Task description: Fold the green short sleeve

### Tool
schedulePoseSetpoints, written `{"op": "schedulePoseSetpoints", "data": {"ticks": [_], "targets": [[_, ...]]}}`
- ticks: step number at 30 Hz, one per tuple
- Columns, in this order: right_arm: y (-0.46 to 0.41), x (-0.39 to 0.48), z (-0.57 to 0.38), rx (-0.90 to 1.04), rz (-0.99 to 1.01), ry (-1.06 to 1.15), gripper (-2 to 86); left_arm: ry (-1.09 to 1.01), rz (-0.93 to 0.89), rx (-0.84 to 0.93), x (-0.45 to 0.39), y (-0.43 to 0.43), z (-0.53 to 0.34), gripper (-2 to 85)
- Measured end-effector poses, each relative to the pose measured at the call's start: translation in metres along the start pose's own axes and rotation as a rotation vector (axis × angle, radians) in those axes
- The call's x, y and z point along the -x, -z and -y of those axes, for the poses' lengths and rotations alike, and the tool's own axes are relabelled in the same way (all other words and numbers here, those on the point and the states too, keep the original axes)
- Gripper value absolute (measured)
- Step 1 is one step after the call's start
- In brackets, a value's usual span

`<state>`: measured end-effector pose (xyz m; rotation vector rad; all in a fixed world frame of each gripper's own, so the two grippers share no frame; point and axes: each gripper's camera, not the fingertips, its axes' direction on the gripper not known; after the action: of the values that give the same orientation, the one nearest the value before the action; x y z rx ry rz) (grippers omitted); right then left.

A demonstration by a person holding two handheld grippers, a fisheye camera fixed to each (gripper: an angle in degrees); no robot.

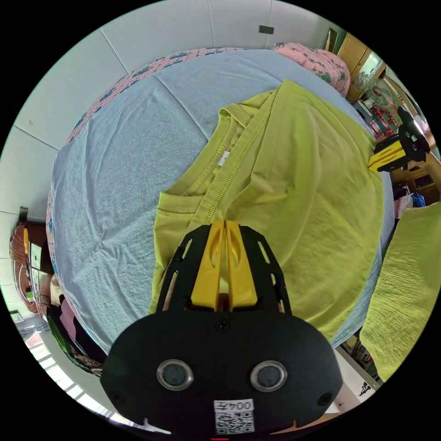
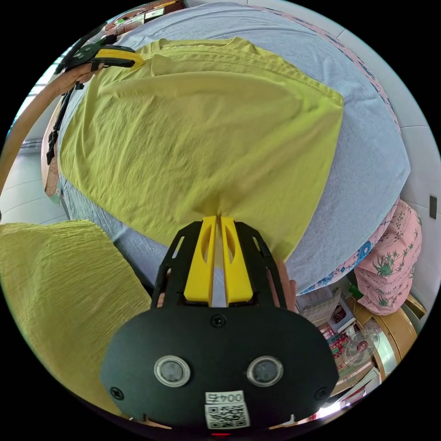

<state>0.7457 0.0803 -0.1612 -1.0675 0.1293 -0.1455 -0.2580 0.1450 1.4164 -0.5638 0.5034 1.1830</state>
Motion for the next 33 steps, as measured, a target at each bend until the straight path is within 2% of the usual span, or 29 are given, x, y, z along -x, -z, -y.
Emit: {"op": "schedulePoseSetpoints", "data": {"ticks": [7,13,18,28,30,32,33], "targets": [[0.013,-0.015,-0.001,-0.002,-0.008,-0.015,2.2,0.093,0.032,-0.099,0.031,0.025,-0.022,1.2],[0.026,-0.031,-0.006,-0.006,0.001,-0.02,2.7,0.136,0.071,0.007,0.047,-0.001,-0.043,2.0],[0.038,-0.042,-0.013,-0.015,-0.01,-0.025,3.0,0.204,0.072,-0.036,0.059,0.011,-0.068,5.2],[0.069,-0.073,-0.031,-0.009,0.021,0.039,3.7,0.424,0.029,-0.176,0.106,0.051,-0.212,10.0],[0.088,-0.083,-0.039,-0.086,0.08,0.047,4.6,0.461,0.016,-0.189,0.107,0.048,-0.242,10.4],[0.123,-0.11,-0.05,-0.269,0.119,-0.003,5.9,0.522,-0.004,-0.201,0.11,0.045,-0.277,10.9],[0.132,-0.118,-0.05,-0.302,0.116,-0.015,6.1,0.535,-0.01,-0.202,0.111,0.044,-0.284,11.0]]}}
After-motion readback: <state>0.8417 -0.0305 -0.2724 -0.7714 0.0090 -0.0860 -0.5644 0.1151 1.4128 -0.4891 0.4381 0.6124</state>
